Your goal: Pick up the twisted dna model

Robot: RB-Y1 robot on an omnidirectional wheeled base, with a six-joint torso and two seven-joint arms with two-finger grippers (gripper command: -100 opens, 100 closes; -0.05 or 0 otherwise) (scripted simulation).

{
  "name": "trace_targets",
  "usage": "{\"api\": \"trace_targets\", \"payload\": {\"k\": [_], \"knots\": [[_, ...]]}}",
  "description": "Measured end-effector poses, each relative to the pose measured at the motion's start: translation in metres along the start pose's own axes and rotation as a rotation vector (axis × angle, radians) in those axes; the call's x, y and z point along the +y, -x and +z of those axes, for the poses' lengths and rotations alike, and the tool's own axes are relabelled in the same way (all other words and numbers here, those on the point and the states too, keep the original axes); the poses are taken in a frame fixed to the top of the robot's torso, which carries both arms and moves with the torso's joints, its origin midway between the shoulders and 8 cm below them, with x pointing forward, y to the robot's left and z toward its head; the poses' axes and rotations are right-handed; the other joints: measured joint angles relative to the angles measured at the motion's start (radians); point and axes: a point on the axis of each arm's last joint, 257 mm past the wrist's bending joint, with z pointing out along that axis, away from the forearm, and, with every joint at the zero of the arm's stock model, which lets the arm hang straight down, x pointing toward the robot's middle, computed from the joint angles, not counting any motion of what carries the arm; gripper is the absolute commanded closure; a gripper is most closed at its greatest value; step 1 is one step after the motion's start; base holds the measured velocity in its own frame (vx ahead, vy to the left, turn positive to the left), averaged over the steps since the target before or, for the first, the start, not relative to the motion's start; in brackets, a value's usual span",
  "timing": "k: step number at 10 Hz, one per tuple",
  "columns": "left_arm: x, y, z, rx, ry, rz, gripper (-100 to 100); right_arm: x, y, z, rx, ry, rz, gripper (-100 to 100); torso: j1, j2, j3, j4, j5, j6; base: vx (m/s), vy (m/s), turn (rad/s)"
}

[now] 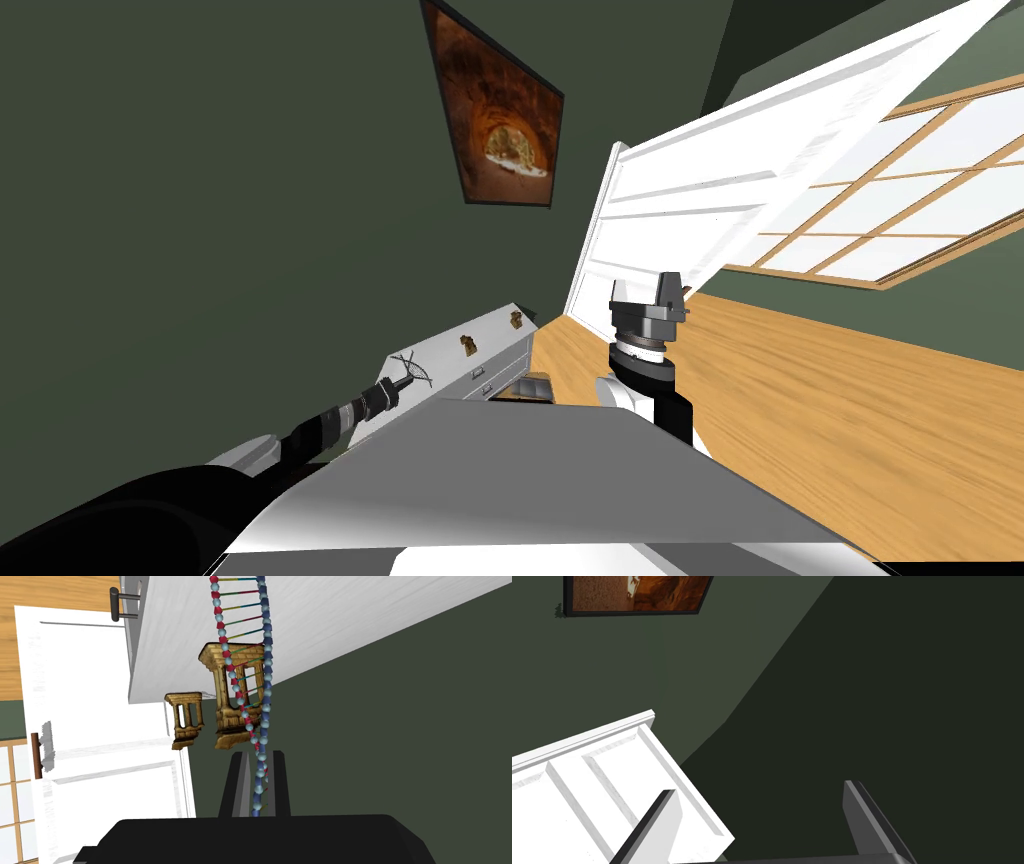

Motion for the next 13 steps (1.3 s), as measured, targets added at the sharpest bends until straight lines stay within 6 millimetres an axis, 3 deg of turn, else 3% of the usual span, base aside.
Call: {"api": "trace_targets", "payload": {"k": [13], "knots": [[-0.002, 0.038, 0.046, 0.009, 0.101, -0.065, 100, 0.0, 0.0, 0.0, 0.0, 0.0, 0.0, 0, -0.001, 0.004, 0.002, 0.001, 0.0, -0.002, -0.095, 0.046, -0.1]]}}
